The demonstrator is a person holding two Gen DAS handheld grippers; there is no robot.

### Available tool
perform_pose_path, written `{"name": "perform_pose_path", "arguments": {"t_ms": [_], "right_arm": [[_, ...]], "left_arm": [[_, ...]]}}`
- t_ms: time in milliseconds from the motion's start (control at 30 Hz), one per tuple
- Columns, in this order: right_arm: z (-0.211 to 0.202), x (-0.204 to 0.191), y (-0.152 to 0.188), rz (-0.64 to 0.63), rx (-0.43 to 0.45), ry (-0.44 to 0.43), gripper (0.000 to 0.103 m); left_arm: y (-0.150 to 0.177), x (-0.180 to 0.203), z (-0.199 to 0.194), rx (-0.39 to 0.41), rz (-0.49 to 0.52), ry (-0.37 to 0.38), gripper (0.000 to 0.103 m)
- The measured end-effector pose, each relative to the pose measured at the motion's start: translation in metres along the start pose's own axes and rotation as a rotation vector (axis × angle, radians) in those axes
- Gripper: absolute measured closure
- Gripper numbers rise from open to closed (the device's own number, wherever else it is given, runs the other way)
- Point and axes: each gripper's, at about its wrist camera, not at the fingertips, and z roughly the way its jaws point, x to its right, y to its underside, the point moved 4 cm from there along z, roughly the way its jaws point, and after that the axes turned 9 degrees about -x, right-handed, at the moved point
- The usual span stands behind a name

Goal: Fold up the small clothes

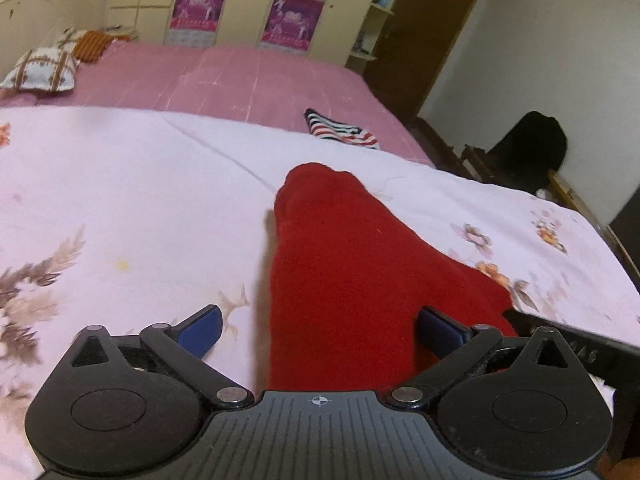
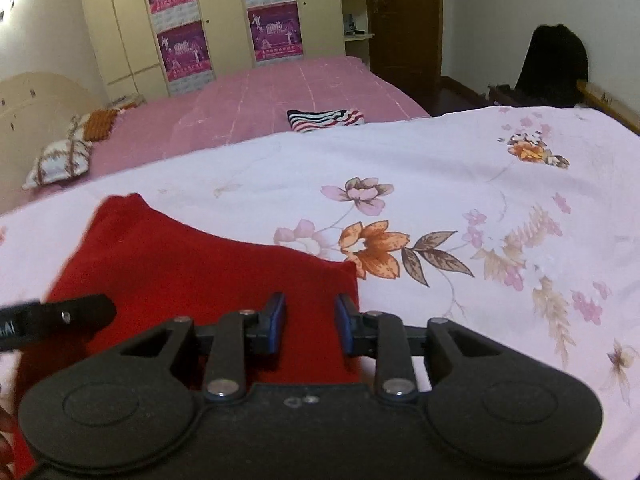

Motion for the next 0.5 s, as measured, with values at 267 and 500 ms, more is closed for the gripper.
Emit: {"name": "perform_pose_path", "arguments": {"t_ms": [267,500], "right_arm": [[-0.056,-0.013,0.034,-0.050,0.053,-0.041,0.072],[-0.038,-0.008,0.050,-0.045,-0.002,0.019,0.067]], "left_arm": [[0.044,-0.002,-0.029,-0.037,0.038,0.016,0.000],[0.057,-0.006,-0.030,-0.078,0.018,0.003,0.000]]}}
